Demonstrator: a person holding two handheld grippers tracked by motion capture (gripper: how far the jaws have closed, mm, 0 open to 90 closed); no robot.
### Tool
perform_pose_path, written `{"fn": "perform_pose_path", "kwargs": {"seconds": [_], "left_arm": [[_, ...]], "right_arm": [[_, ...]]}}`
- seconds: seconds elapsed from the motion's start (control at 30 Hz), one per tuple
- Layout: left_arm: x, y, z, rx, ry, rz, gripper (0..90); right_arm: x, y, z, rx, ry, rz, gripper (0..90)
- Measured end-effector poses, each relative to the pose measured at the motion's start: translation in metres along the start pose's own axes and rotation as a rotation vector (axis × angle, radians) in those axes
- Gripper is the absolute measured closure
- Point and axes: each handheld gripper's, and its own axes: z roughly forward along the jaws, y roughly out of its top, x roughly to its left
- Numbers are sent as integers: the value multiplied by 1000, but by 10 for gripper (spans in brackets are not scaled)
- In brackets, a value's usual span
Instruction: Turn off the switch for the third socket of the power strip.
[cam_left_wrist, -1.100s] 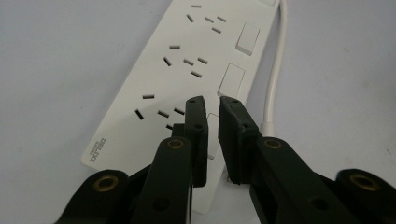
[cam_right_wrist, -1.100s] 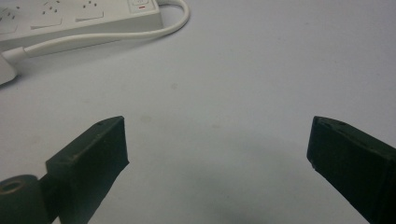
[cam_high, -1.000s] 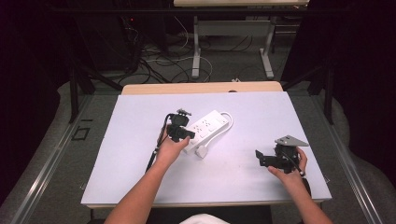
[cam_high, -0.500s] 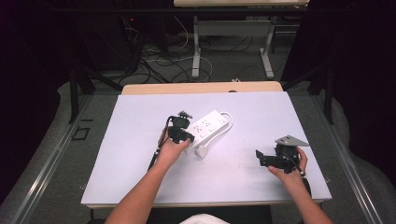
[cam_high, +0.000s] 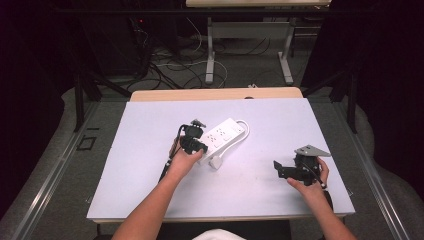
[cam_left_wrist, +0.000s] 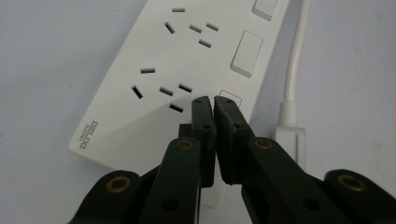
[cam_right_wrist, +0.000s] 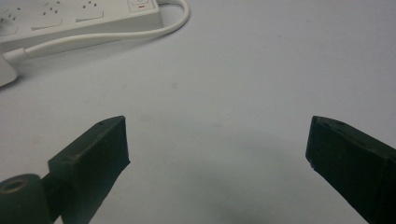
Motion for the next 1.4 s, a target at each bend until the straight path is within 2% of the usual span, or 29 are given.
{"fn": "perform_pose_path", "kwargs": {"seconds": [0.17,0.37,0.5,0.63,0.67,0.73,1.4], "left_arm": [[-1,0,0,-3,13,11,887],[-1,0,0,-5,7,1,893],[-1,0,0,-3,9,9,893],[-1,0,0,3,11,10,900],[-1,0,1,20,15,14,900],[-1,-1,1,25,-11,8,900],[-1,-2,1,20,-8,6,900]], "right_arm": [[1,0,0,2,3,3,53],[1,0,0,2,3,4,54],[1,0,0,1,2,6,54],[0,0,0,0,2,-1,54],[1,0,0,1,1,5,54],[1,0,0,1,0,3,54],[1,0,0,1,0,2,56]]}}
